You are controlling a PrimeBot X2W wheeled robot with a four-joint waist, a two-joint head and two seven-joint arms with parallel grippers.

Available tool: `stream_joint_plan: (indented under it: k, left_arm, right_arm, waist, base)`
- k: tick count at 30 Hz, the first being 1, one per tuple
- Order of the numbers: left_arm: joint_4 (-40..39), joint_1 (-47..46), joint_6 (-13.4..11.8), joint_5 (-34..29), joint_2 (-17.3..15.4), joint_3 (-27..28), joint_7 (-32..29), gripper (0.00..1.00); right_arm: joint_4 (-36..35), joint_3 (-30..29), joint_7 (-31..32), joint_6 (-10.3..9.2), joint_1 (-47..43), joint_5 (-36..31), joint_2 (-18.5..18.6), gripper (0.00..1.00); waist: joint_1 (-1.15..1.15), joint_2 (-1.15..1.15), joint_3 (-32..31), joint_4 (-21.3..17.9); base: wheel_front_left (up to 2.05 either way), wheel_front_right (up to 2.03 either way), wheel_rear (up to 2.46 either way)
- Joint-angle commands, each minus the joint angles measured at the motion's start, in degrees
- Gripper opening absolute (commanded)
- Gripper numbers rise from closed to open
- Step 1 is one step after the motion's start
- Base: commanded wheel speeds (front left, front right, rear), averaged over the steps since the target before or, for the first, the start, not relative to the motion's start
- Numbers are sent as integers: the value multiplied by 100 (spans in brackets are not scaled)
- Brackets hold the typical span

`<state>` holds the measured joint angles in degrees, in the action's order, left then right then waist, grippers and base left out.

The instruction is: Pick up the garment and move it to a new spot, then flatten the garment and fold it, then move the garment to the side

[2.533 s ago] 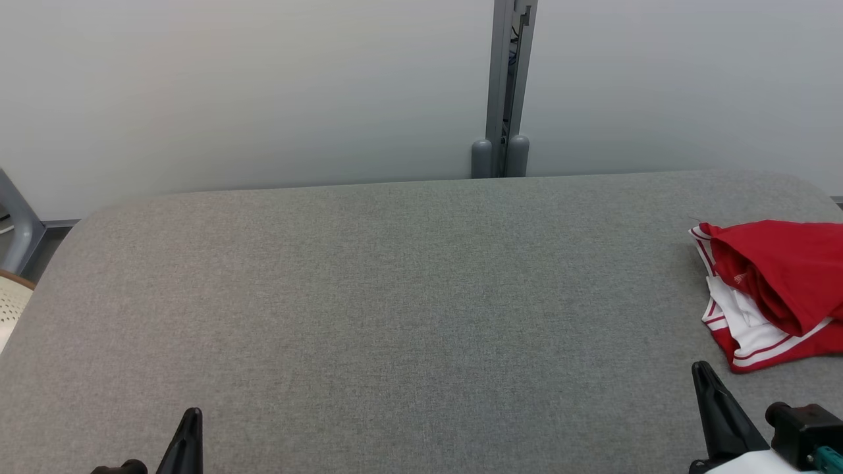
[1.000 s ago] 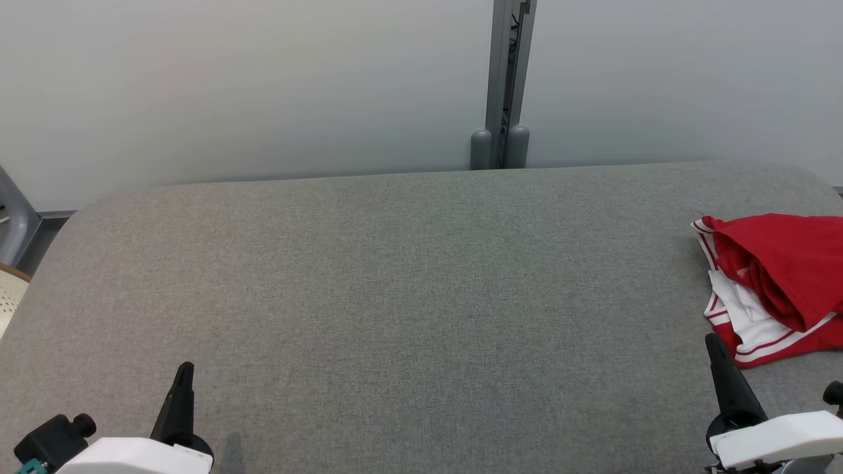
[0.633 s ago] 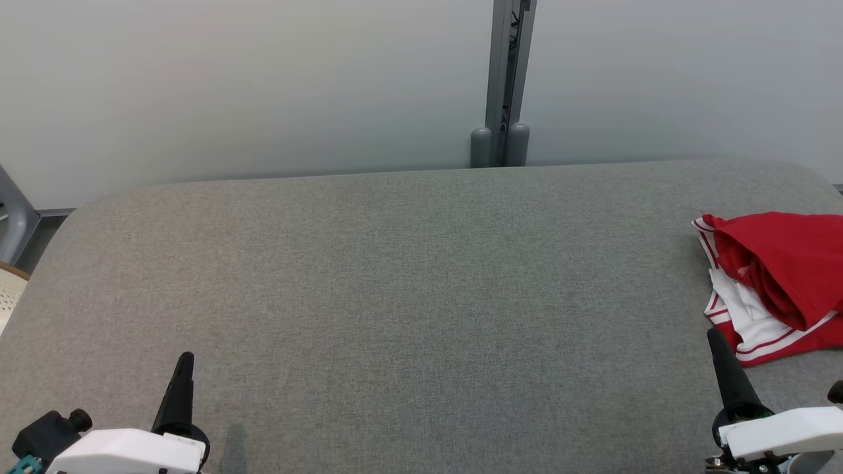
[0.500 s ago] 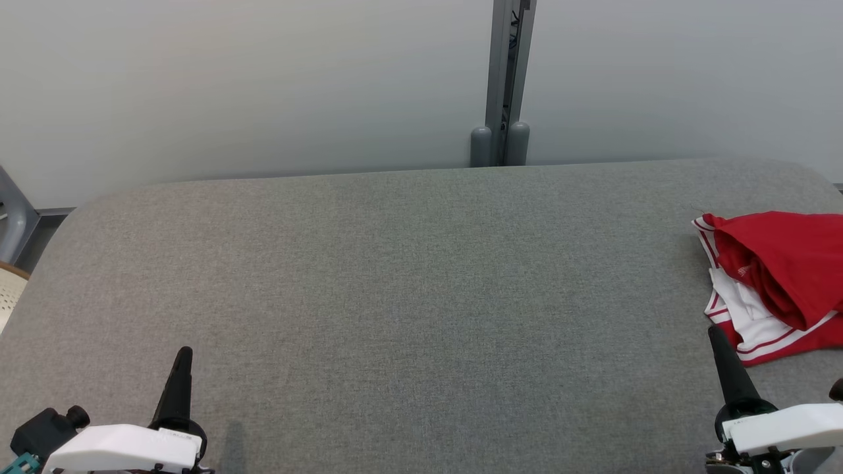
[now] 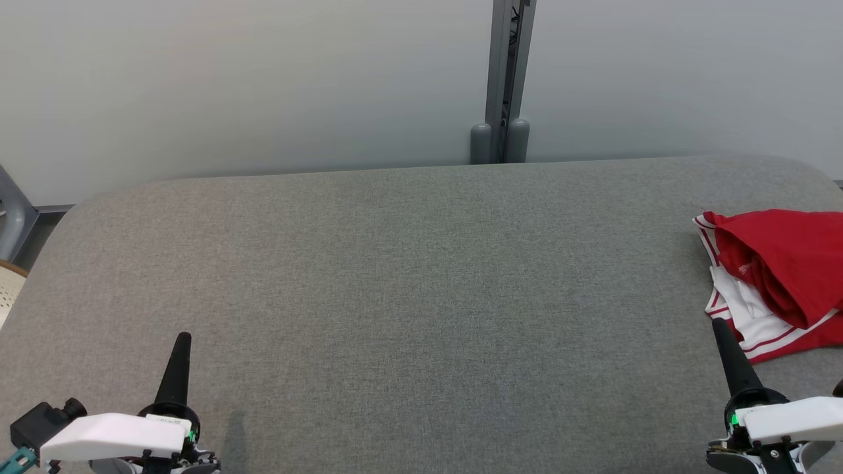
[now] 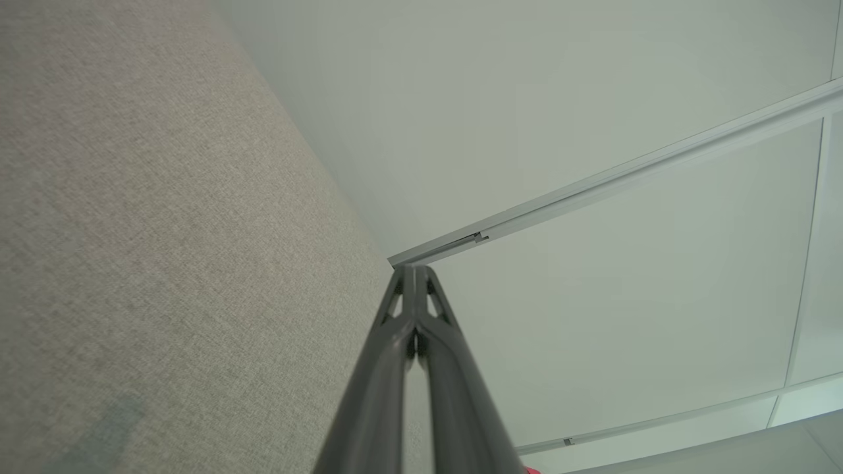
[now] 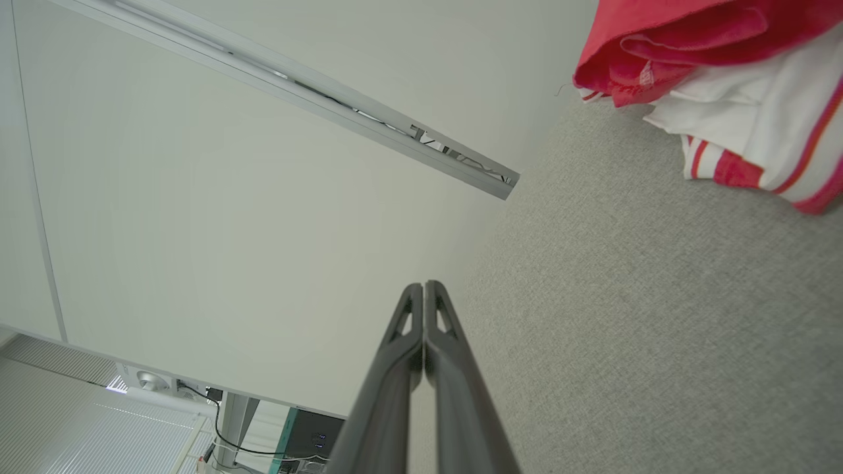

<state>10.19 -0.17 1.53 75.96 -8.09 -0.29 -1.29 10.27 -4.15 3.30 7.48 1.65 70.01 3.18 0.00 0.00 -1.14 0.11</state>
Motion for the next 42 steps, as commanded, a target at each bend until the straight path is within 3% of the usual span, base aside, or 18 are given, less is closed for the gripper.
stream_joint_plan:
  k: [1, 42]
  left_arm:
    - [-5, -156, 65, 126, -6, 74, -21, 0]
    - [341, -578, 544, 1490, 418, 571, -423, 0]
  right_arm:
    - [-9, -28, 29, 2, 121, 160, 50, 0]
    - [328, -152, 238, 2, 427, 2015, 49, 0]
  waist:
    - [0, 0, 3, 0]
    - [0, 0, 110, -9]
  base:
    - [0, 0, 0]
    - [0, 0, 0]
